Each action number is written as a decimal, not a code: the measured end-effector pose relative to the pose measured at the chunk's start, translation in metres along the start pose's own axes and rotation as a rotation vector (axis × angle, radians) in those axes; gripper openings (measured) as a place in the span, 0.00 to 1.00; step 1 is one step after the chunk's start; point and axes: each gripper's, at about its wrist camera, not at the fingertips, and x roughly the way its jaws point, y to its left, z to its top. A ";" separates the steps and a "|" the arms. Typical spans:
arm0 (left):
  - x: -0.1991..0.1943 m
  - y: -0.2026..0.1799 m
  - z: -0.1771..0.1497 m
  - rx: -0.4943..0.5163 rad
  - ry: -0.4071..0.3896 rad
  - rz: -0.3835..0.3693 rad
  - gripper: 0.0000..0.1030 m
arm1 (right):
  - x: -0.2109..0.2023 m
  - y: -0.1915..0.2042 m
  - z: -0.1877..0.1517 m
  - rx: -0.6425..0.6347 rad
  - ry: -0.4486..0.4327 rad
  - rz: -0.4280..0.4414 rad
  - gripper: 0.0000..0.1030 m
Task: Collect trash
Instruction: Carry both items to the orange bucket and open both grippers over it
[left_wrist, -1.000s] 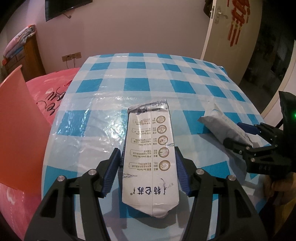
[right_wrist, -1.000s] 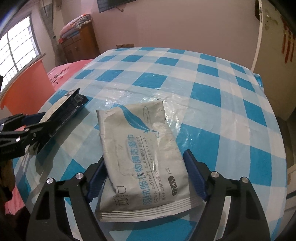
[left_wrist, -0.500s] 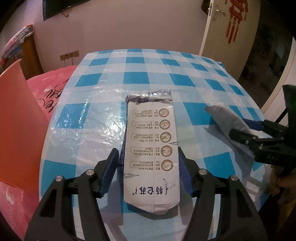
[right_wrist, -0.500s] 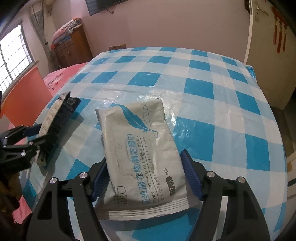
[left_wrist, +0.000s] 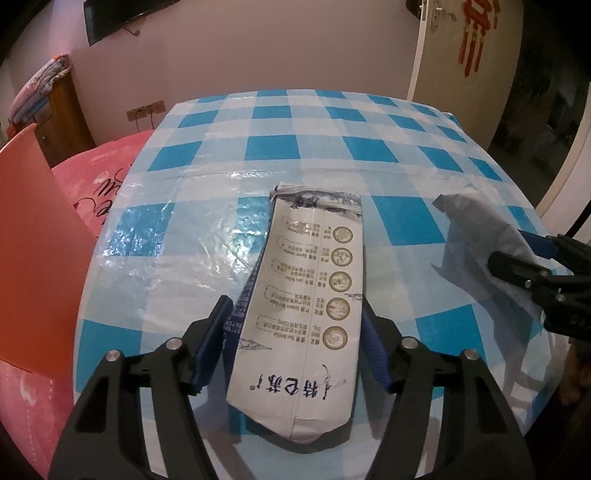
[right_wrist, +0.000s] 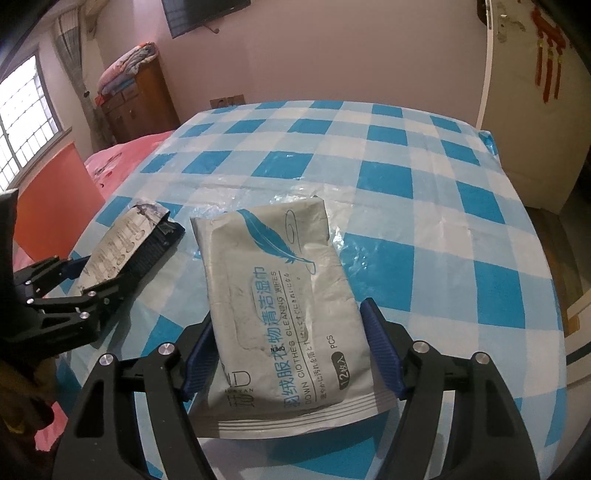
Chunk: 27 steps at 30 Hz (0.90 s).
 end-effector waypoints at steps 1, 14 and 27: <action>-0.001 0.001 0.000 -0.005 -0.001 -0.007 0.64 | -0.002 0.000 0.000 0.001 -0.003 0.001 0.70; -0.048 0.029 0.006 -0.101 -0.100 -0.057 0.63 | -0.019 0.019 0.012 -0.011 -0.030 0.041 0.70; -0.127 0.078 0.014 -0.186 -0.258 -0.022 0.63 | -0.043 0.074 0.056 -0.065 -0.081 0.179 0.70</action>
